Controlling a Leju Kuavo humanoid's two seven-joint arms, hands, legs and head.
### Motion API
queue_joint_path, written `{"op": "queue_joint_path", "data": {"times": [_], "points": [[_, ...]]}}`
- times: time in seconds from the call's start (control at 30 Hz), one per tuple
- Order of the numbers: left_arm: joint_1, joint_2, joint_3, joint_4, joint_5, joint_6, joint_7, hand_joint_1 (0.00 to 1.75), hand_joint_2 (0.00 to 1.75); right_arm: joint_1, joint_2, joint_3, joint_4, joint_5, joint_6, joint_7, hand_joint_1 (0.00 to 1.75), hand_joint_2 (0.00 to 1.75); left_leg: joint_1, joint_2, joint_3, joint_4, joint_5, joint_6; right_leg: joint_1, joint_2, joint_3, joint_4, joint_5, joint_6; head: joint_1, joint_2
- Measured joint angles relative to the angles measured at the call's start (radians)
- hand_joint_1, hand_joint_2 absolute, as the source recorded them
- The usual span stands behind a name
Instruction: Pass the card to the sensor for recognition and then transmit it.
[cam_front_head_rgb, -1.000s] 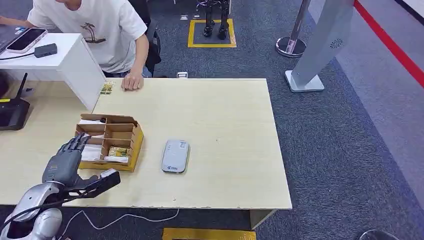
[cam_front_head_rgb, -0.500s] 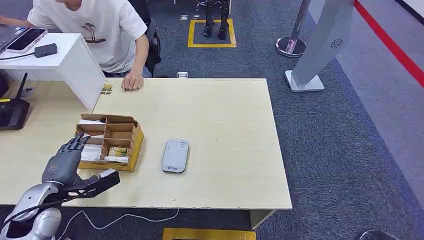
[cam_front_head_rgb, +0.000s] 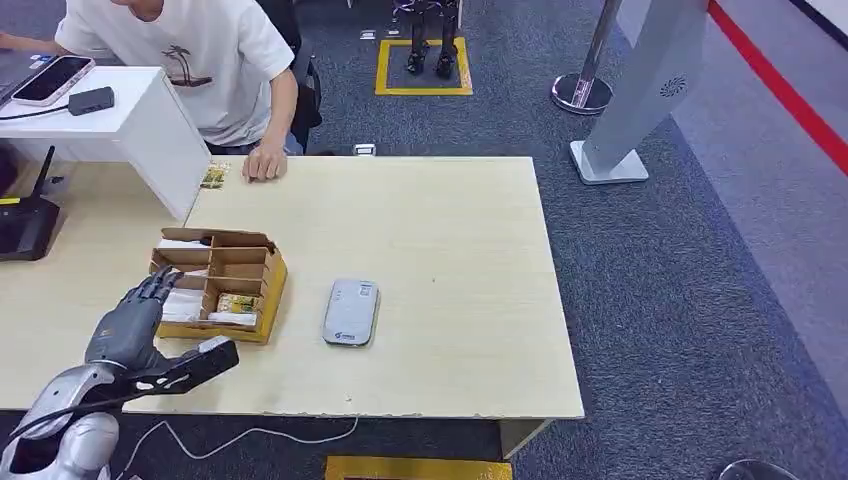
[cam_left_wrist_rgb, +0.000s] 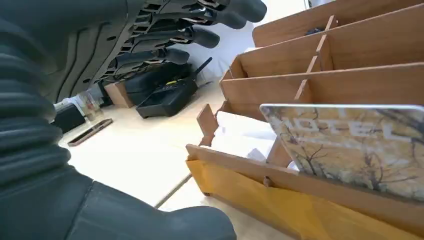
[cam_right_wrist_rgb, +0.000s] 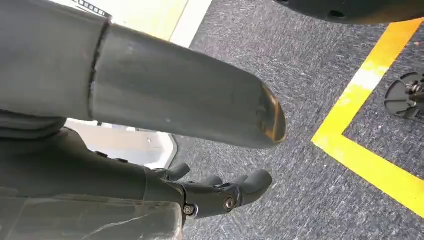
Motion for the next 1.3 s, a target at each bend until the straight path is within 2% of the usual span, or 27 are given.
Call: {"op": "queue_joint_path", "data": {"times": [0.77,1.03,1.3], "points": [[-0.07,-0.012,-0.056,0.049,0.012,0.006,0.0,0.0,1.75,0.0,0.0,0.016,0.003,0.0,0.0,0.001,0.0,0.0,0.0,0.0,0.0,0.0,0.0,0.0,0.0,0.0,0.0,0.0,0.0,0.0,0.0,0.0],[-0.111,-0.01,-0.128,0.08,0.107,-0.012,0.0,0.0,1.75,-0.001,-0.004,0.022,0.006,0.0,0.0,-0.01,0.0,0.0,0.0,0.0,0.0,0.0,0.0,0.0,0.0,0.0,0.0,0.0,0.0,0.0,0.0,0.0],[-0.125,-0.01,-0.158,0.1,0.116,-0.012,0.0,0.0,1.75,-0.001,-0.008,0.023,0.006,0.0,0.0,-0.011,0.0,0.0,0.0,0.0,0.0,0.0,0.0,0.0,0.0,0.0,0.0,0.0,0.0,0.0,0.0,0.0]]}}
